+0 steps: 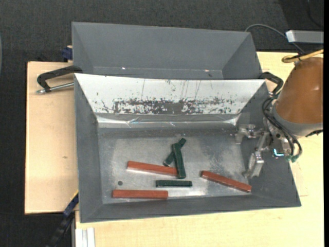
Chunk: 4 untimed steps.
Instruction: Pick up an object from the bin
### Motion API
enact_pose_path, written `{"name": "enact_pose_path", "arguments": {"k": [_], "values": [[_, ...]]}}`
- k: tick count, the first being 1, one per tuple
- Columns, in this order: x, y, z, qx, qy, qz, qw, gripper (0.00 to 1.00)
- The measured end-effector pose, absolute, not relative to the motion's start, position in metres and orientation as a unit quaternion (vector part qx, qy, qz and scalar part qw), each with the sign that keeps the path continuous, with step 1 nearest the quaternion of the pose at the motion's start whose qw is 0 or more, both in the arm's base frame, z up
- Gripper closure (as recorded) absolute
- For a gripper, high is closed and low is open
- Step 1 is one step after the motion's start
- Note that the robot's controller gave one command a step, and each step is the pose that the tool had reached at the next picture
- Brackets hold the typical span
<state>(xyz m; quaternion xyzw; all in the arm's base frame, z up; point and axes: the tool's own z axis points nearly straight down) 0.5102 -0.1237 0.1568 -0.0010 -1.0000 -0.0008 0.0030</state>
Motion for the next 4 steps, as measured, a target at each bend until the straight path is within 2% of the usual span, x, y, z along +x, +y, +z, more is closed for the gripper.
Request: {"name": "enact_pose_path", "arguments": {"k": [1,2,3,4], "values": [[0.512,-0.123,0.161,0.0,-1.0,0.0,-0.001,0.0],[0.496,-0.092,0.083,-0.057,-0.998,-0.001,-0.002,0.0],[0.495,-0.09,0.098,-0.057,-0.998,0.0,-0.001,0.0],[0.494,-0.064,0.101,-0.084,-0.996,-0.001,-0.001,0.0]]}}
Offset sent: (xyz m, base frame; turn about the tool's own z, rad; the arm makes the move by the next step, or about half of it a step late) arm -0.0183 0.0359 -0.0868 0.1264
